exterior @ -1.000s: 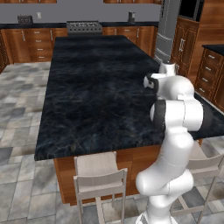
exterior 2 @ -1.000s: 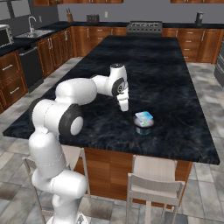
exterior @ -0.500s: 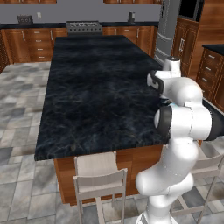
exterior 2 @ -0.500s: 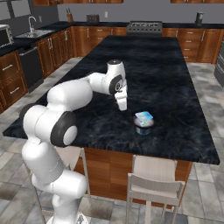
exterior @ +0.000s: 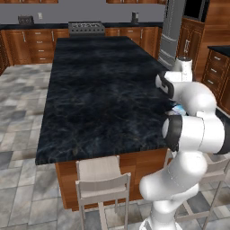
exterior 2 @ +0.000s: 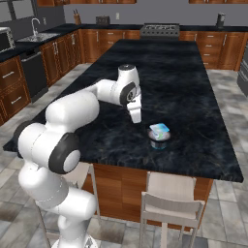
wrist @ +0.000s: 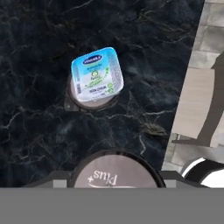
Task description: Stack the yogurt containers by placing the smaller containers on top of the larger containers.
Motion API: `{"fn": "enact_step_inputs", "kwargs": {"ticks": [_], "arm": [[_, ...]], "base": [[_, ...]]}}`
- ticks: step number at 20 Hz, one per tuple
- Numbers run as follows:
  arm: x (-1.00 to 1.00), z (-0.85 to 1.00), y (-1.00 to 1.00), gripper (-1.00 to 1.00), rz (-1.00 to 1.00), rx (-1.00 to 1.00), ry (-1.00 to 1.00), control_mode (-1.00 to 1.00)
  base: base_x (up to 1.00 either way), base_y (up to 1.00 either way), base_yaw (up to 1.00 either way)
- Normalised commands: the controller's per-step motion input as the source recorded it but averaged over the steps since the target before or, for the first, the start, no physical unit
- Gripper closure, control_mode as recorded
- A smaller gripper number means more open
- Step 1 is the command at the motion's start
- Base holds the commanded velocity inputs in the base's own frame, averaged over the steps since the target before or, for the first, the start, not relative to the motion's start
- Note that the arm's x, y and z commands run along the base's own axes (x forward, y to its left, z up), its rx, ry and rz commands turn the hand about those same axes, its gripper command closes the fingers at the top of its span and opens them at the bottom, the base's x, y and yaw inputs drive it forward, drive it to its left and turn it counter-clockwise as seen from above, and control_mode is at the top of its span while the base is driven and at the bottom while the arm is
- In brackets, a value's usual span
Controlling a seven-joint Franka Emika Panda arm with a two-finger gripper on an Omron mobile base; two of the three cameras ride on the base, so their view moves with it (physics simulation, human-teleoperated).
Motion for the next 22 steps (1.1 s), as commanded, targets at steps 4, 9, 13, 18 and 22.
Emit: {"fn": "enact_step_inputs", "kwargs": {"ticks": [4, 9, 13, 18, 22], "arm": [[-0.27, 0.21, -0.09, 1.00, 0.00, 0.00, -0.05, -1.00], [-0.25, 0.20, -0.08, 1.00, 0.00, 0.00, -0.03, -1.00], [-0.23, 0.21, -0.08, 1.00, 0.00, 0.00, 0.00, -1.00], [-0.20, 0.11, -0.09, 1.00, 0.00, 0.00, 0.00, -1.00], [-0.04, -0.01, -0.08, 1.00, 0.00, 0.00, -0.04, -1.00]], "base": [[0.00, 0.00, 0.00], [0.00, 0.00, 0.00], [0.00, 0.00, 0.00], [0.00, 0.00, 0.00], [0.00, 0.00, 0.00]]}}
